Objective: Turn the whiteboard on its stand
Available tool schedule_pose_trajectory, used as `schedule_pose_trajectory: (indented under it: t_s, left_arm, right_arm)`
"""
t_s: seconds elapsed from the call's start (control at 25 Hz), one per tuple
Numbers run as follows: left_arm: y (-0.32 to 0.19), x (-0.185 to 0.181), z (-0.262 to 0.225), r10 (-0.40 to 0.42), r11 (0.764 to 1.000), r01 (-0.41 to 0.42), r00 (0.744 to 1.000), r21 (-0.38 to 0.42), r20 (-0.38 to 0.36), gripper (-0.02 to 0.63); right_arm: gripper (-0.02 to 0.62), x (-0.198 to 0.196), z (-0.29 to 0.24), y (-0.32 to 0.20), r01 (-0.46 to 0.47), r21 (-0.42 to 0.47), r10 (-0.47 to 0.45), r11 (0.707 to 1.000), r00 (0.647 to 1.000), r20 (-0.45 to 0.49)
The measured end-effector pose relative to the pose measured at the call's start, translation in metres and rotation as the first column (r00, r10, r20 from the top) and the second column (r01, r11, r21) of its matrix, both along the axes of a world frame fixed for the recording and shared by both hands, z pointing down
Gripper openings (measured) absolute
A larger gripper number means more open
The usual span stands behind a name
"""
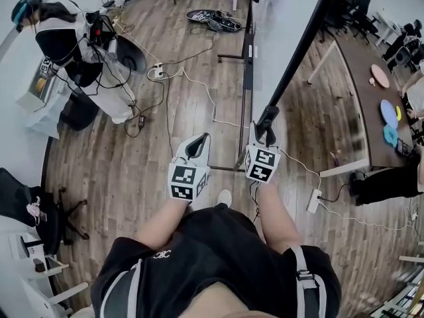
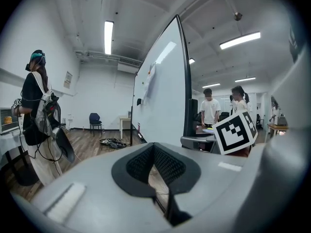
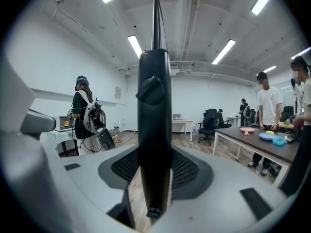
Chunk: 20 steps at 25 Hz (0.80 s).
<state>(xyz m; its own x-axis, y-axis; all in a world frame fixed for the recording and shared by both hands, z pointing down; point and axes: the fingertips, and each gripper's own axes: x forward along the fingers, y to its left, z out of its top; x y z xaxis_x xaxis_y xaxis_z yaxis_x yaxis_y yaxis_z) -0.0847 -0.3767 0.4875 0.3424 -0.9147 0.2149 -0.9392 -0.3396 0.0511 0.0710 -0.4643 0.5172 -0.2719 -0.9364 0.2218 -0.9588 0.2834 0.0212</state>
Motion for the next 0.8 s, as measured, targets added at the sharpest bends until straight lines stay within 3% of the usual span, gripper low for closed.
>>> schedule_pose_trajectory:
  t_s: [0.52, 0.8]
  left_arm:
    - [0.105, 0.003, 0.004, 0.13, 0.991, -0.129, 0.991, 0.032, -0.034, 0.008]
    - [0.182, -0.005, 0.024, 0.188, 0.982, -0.189, 0.981, 0.0, -0.052, 0.008]
  right_arm:
    - [0.195, 0.01, 0.002, 0.119, -0.035, 0.02, 0.035, 0.999, 0.999, 0.0]
    - [0.195, 0.013, -0.001, 0.187, -0.056, 0.033, 0.056, 0.998, 0.998, 0.0]
